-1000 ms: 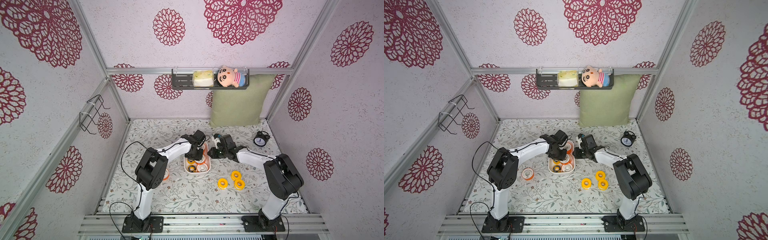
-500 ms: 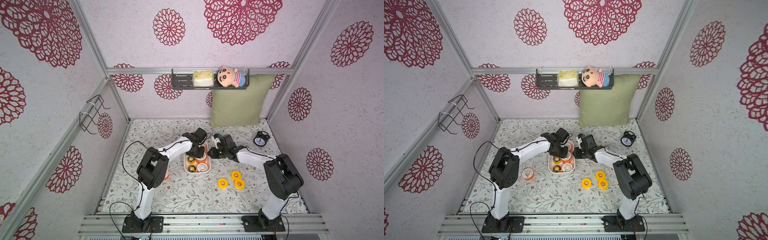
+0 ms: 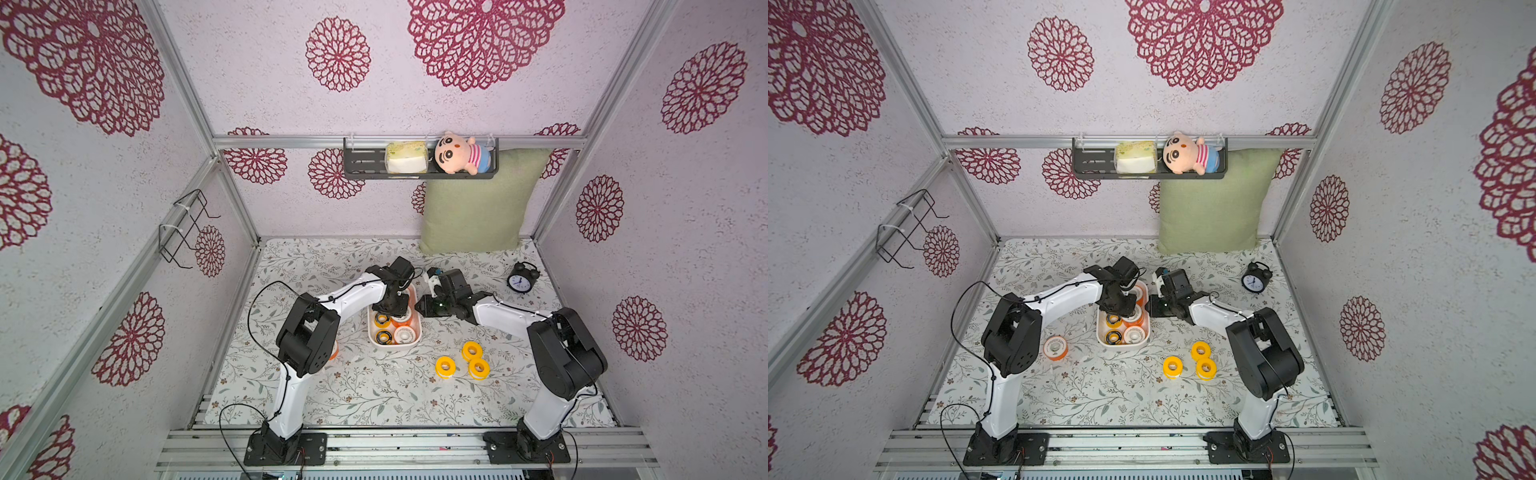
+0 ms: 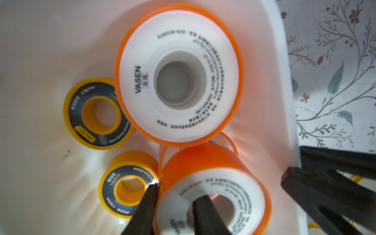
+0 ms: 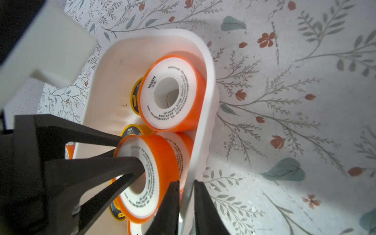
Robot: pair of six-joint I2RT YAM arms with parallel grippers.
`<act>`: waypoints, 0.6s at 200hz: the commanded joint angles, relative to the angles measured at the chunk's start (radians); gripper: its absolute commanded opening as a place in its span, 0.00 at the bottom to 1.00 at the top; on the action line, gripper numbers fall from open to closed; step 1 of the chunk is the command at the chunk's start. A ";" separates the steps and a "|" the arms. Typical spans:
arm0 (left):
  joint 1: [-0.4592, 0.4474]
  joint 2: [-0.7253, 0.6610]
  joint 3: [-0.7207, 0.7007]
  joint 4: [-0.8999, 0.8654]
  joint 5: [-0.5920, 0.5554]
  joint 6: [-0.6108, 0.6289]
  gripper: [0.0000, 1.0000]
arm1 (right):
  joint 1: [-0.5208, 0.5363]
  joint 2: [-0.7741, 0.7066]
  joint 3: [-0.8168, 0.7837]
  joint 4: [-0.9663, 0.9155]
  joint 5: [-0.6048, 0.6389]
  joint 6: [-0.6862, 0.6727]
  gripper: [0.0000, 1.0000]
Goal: Put the sealing tape into the storage box
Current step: Place the sealing tape in the storage box.
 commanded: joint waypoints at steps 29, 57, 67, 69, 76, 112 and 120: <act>-0.009 0.024 0.041 -0.008 -0.010 0.010 0.32 | -0.003 -0.011 0.012 -0.023 -0.011 -0.013 0.20; -0.009 0.033 0.050 -0.008 -0.010 0.009 0.34 | -0.002 -0.015 0.012 -0.025 -0.010 -0.016 0.20; -0.009 0.035 0.055 -0.008 -0.012 0.009 0.35 | -0.003 -0.015 0.012 -0.025 -0.011 -0.016 0.20; -0.009 0.035 0.055 -0.008 -0.012 0.009 0.35 | -0.003 -0.015 0.011 -0.025 -0.011 -0.016 0.20; -0.009 0.035 0.057 -0.009 -0.014 0.007 0.35 | -0.003 -0.017 0.011 -0.026 -0.011 -0.015 0.20; -0.009 0.036 0.066 -0.018 -0.026 0.007 0.38 | -0.002 -0.019 0.010 -0.028 -0.010 -0.018 0.21; -0.009 0.036 0.066 -0.023 -0.029 0.005 0.38 | -0.002 -0.019 0.010 -0.029 -0.011 -0.018 0.21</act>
